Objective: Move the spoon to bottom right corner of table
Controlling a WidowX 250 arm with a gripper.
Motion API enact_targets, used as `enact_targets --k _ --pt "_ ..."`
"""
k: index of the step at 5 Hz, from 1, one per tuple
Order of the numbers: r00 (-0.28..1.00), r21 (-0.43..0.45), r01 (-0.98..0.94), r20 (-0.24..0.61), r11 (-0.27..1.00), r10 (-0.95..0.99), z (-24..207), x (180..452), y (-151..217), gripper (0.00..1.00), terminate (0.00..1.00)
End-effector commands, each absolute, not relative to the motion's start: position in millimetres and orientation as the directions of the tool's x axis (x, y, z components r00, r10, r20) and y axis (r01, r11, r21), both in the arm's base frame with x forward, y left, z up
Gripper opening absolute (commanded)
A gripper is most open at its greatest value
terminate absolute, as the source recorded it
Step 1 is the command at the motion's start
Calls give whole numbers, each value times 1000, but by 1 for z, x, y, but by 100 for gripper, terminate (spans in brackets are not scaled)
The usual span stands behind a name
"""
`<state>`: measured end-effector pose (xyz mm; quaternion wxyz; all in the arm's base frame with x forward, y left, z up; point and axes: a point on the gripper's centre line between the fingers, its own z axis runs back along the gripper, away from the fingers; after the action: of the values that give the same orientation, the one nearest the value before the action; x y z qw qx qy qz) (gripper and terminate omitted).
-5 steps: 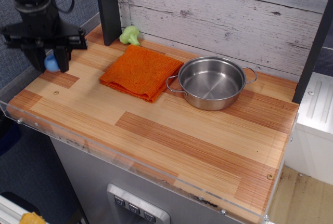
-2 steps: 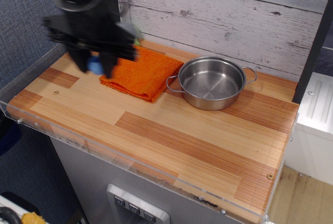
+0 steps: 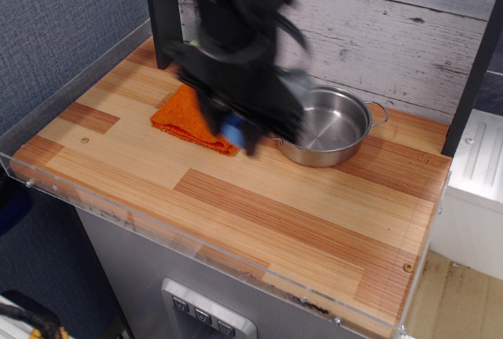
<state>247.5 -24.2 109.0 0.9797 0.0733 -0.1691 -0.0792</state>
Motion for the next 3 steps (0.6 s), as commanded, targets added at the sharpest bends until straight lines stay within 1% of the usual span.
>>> enact_targets --k 1,2,3 --pt "842 191 410 297 892 -450 74 229 -57 0 0" --pt "825 177 472 259 864 -503 52 235 -51 0 0" --pt "801 186 519 235 834 -551 35 246 -49 0 0"
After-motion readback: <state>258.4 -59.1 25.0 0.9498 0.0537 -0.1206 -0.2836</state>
